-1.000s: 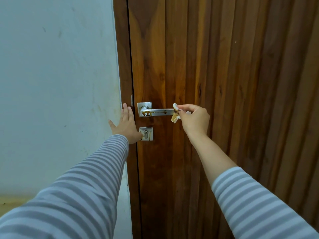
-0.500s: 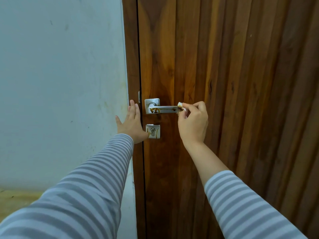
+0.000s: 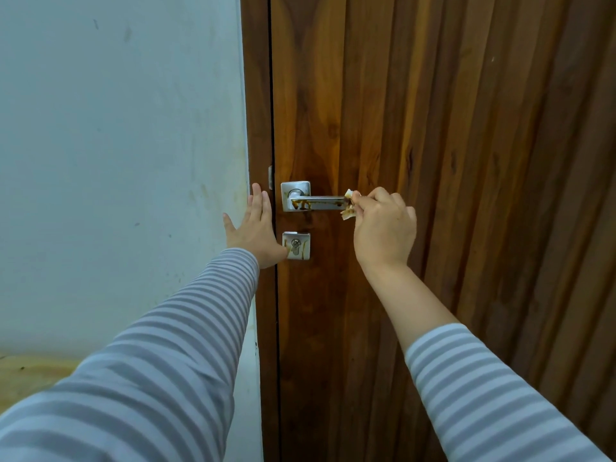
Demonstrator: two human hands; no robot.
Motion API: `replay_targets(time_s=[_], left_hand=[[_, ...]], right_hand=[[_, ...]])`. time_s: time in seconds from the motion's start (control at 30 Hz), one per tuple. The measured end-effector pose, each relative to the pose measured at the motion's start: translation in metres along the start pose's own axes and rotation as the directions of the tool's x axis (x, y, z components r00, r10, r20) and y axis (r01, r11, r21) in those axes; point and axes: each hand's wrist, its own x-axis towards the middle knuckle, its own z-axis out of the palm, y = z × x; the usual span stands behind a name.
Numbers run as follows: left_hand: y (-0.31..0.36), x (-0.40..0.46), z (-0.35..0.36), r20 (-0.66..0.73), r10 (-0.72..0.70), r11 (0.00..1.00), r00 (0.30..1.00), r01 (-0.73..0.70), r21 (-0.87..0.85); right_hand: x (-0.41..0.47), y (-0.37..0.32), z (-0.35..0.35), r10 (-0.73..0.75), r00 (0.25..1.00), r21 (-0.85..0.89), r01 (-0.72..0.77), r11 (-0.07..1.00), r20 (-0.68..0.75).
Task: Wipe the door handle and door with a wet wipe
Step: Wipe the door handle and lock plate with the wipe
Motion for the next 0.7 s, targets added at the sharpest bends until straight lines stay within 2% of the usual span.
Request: replay_targets(time_s=[0.47,0.7], left_hand=[[-0.003,0.0,0.002,-0.014,0.011,1.0,1.0,-0.011,0.019],[-0.005,0.001,0.003,-0.034,0.026,0.999,0.999,-0.025,0.024]], right_hand=[[0.008,-0.009,0.0,0.108,0.994,0.037,-0.108,0.993,0.007],[0.004,-0.023,0.01,0.09,0.996,0.077,-0.088,0.993,-0.023]])
